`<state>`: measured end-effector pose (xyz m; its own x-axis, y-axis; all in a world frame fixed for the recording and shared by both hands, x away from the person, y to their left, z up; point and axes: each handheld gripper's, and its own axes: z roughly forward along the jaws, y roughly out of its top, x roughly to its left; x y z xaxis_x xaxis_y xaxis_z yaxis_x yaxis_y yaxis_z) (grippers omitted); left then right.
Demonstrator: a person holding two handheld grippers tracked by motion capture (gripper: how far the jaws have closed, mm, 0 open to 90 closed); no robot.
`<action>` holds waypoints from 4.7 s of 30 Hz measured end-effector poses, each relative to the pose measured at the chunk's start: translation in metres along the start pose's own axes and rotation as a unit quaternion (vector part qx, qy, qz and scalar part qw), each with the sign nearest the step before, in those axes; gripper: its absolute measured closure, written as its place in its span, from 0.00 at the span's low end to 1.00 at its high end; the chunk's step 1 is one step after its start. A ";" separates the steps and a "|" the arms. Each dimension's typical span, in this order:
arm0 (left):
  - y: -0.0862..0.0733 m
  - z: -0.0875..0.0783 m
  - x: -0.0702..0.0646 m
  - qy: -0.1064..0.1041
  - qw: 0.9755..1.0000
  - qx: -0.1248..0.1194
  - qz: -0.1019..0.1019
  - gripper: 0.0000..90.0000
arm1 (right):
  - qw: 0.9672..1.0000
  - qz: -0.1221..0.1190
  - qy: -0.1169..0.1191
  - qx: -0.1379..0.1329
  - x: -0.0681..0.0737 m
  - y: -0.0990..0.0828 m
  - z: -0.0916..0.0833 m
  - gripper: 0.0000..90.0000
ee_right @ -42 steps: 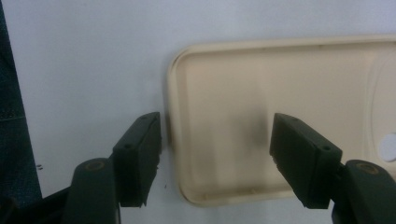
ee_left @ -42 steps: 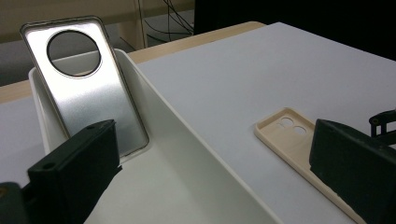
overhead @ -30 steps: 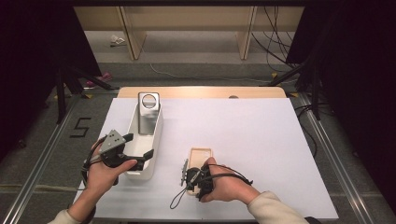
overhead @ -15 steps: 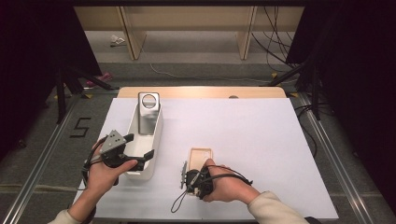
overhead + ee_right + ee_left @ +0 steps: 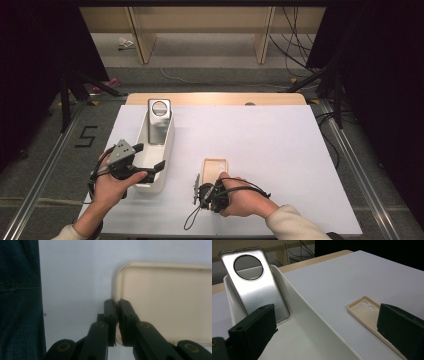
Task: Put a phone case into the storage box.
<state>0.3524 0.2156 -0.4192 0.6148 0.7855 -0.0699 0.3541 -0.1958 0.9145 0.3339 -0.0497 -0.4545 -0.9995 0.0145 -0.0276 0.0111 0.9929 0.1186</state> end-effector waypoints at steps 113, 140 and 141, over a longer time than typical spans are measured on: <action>0.078 0.128 -0.047 -0.056 0.985 0.164 -0.019 0.44 | 0.955 0.060 -0.047 -0.288 -0.018 -0.041 -0.051 0.97; 0.085 0.129 -0.057 -0.076 0.975 0.172 -0.117 0.84 | 0.955 0.050 -0.057 -0.286 -0.013 -0.035 -0.049 0.98; 0.086 0.128 -0.059 -0.078 0.976 0.166 -0.121 0.85 | 0.956 0.049 -0.059 -0.285 -0.013 -0.035 -0.048 0.98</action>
<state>0.4365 0.0772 -0.3873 0.5758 0.7388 -0.3503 0.6948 -0.2163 0.6859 0.3454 -0.0904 -0.4103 -0.9840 0.1499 -0.0960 0.0530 0.7614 0.6461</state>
